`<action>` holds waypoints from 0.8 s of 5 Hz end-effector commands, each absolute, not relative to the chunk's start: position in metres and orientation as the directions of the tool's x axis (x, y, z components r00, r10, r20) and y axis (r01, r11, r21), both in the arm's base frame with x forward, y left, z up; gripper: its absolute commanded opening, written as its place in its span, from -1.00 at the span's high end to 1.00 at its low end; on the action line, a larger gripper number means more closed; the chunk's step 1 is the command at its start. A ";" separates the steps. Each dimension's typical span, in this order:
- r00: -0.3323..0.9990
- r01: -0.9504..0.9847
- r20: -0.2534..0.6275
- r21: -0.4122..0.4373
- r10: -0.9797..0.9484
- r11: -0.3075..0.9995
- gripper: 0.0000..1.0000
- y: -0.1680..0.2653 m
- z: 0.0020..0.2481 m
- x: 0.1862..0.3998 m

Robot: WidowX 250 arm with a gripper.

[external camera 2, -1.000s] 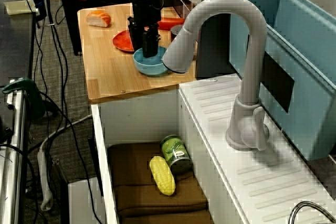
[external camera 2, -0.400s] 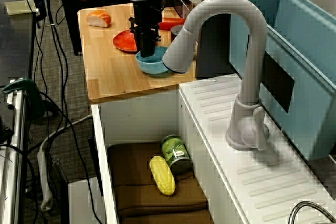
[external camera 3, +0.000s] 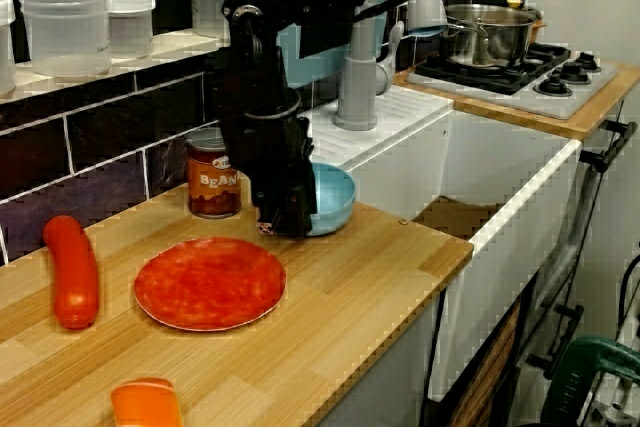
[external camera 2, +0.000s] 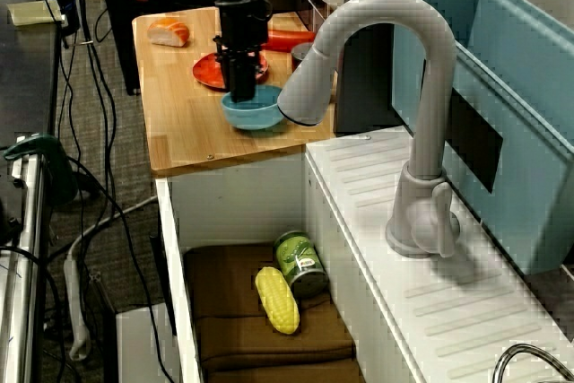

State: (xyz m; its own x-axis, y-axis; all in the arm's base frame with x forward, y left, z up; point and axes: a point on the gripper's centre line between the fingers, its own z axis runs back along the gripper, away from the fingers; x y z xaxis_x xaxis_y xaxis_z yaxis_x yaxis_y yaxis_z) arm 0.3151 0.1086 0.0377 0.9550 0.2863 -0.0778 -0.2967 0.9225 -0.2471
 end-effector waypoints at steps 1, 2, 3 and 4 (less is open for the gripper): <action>0.960 -0.254 0.027 -0.337 0.279 0.907 1.00 0.123 0.084 0.287; 0.959 -0.256 0.029 -0.342 0.282 0.904 1.00 0.124 0.086 0.284; 0.959 -0.252 0.036 -0.349 0.282 0.902 1.00 0.125 0.088 0.280; 0.959 -0.246 0.049 -0.355 0.281 0.902 1.00 0.125 0.091 0.276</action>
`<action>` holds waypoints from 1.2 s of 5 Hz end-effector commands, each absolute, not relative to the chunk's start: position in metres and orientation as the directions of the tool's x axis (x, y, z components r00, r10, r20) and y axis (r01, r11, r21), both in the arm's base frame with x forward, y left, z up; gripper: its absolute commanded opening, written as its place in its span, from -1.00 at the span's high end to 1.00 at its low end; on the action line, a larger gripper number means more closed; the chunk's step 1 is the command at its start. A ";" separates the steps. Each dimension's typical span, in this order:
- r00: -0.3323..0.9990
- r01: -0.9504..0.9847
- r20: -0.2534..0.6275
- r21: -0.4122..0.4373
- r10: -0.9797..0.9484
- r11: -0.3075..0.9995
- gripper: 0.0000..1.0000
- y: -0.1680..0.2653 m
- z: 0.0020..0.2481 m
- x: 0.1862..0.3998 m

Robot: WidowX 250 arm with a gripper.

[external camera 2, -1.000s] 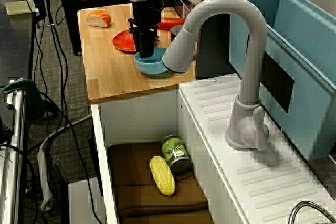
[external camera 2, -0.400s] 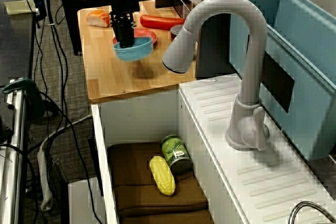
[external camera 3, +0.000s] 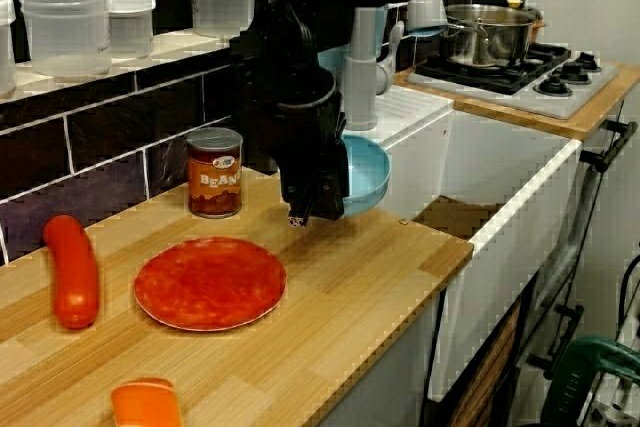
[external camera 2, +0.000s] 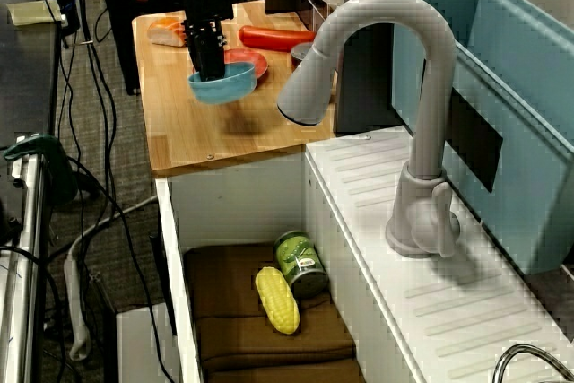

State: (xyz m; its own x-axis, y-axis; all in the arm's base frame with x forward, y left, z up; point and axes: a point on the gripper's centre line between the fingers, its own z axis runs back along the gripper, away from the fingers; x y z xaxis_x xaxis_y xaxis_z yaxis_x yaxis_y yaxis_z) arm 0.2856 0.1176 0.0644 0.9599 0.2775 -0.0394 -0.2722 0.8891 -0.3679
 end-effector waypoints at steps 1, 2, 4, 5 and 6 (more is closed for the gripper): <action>0.957 -0.248 0.052 -0.359 0.284 0.900 1.00 0.126 0.092 0.274; 0.956 -0.252 0.055 -0.357 0.289 0.900 1.00 0.125 0.094 0.273; 0.955 -0.256 0.059 -0.337 0.291 0.906 1.00 0.119 0.100 0.277; 0.956 -0.247 0.064 -0.343 0.285 0.906 1.00 0.117 0.112 0.278; 0.955 -0.242 0.076 -0.357 0.286 0.902 1.00 0.119 0.124 0.278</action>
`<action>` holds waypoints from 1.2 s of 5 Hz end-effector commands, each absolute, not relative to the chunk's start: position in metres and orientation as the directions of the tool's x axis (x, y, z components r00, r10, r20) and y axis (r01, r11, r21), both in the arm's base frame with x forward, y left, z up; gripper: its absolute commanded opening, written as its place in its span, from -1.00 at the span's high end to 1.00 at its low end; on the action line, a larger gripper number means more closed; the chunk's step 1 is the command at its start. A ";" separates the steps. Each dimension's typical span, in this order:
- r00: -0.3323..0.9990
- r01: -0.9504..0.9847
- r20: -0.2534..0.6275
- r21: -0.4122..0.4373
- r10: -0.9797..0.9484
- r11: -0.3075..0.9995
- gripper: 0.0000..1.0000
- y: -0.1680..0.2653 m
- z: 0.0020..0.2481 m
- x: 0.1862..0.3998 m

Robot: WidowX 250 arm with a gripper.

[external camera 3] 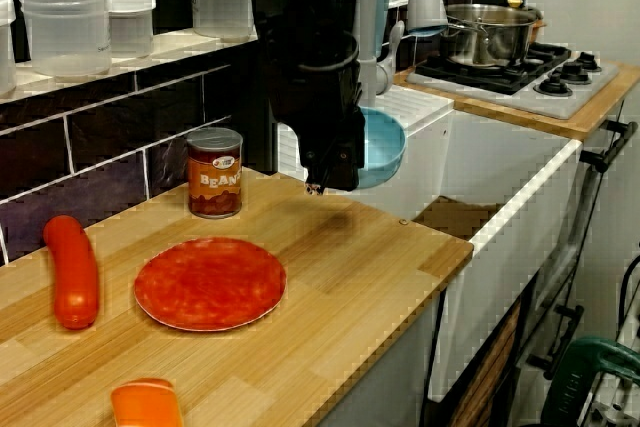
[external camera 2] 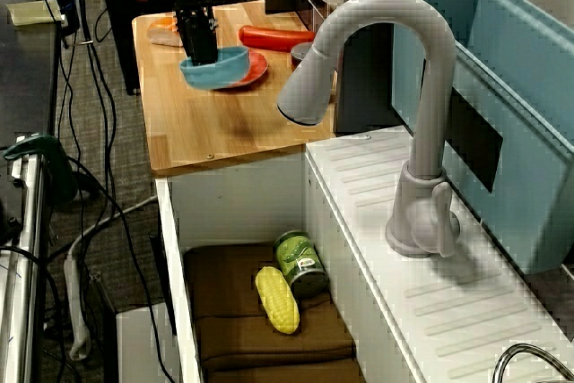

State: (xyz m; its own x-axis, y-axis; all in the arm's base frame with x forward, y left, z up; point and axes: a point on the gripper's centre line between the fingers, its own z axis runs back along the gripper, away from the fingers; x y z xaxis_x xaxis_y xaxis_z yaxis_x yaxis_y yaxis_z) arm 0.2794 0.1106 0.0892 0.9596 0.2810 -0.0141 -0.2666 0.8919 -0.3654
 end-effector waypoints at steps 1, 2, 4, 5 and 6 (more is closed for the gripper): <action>0.955 -0.242 0.077 -0.364 0.288 0.899 1.00 0.121 0.130 0.280; 0.955 -0.241 0.077 -0.369 0.288 0.898 1.00 0.122 0.134 0.280; 0.955 -0.234 0.082 -0.374 0.283 0.897 1.00 0.120 0.142 0.280; 0.956 -0.230 0.086 -0.378 0.281 0.897 1.00 0.120 0.145 0.279; 0.957 -0.224 0.089 -0.382 0.276 0.897 1.00 0.119 0.150 0.278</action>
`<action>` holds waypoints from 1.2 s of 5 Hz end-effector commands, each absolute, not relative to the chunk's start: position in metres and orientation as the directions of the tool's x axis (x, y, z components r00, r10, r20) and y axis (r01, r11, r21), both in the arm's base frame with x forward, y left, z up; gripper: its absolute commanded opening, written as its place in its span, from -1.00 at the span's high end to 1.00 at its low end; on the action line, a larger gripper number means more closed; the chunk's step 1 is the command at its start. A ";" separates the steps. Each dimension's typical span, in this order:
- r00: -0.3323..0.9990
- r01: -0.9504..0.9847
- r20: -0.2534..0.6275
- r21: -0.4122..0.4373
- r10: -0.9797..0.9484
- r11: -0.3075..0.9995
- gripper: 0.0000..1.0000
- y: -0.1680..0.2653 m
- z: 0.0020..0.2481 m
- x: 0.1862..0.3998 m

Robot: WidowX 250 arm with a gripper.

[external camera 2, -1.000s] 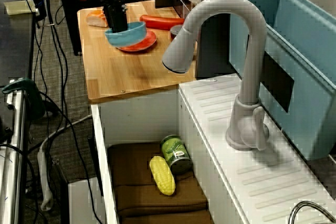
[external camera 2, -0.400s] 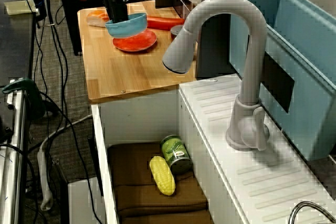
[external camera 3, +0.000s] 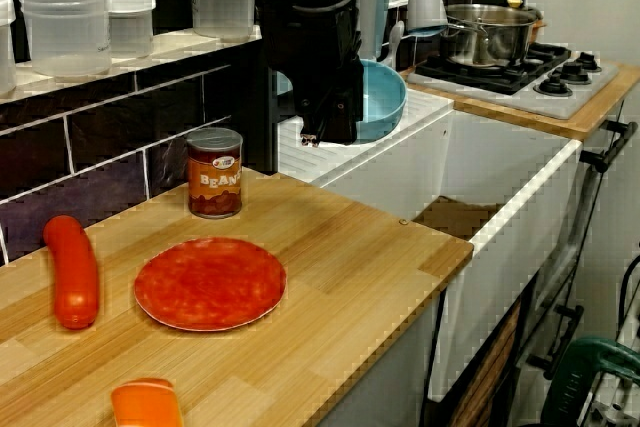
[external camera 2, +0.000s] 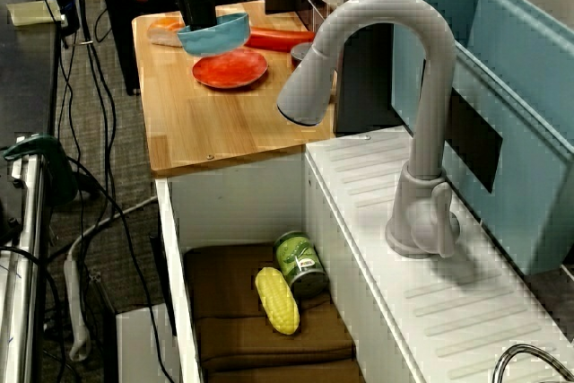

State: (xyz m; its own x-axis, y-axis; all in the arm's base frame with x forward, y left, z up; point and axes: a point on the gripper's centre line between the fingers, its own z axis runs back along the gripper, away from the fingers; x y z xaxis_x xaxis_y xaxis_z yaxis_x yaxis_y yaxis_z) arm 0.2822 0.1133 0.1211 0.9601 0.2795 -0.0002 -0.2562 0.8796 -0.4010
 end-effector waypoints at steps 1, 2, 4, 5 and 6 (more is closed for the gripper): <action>0.958 -0.218 0.091 -0.386 0.272 0.897 1.00 0.118 0.154 0.277; 0.963 -0.206 0.084 -0.391 0.257 0.897 1.00 0.112 0.159 0.277; 0.972 -0.177 0.074 -0.396 0.224 0.901 1.00 0.094 0.163 0.282; 0.978 -0.153 0.068 -0.400 0.196 0.904 1.00 0.079 0.167 0.285; 0.983 -0.136 0.059 -0.395 0.173 0.909 1.00 0.068 0.169 0.286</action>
State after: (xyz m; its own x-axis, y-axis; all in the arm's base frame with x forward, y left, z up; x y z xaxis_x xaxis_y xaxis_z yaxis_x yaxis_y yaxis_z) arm 0.2910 0.0634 0.1447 0.9847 0.1726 -0.0257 -0.1676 0.8946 -0.4142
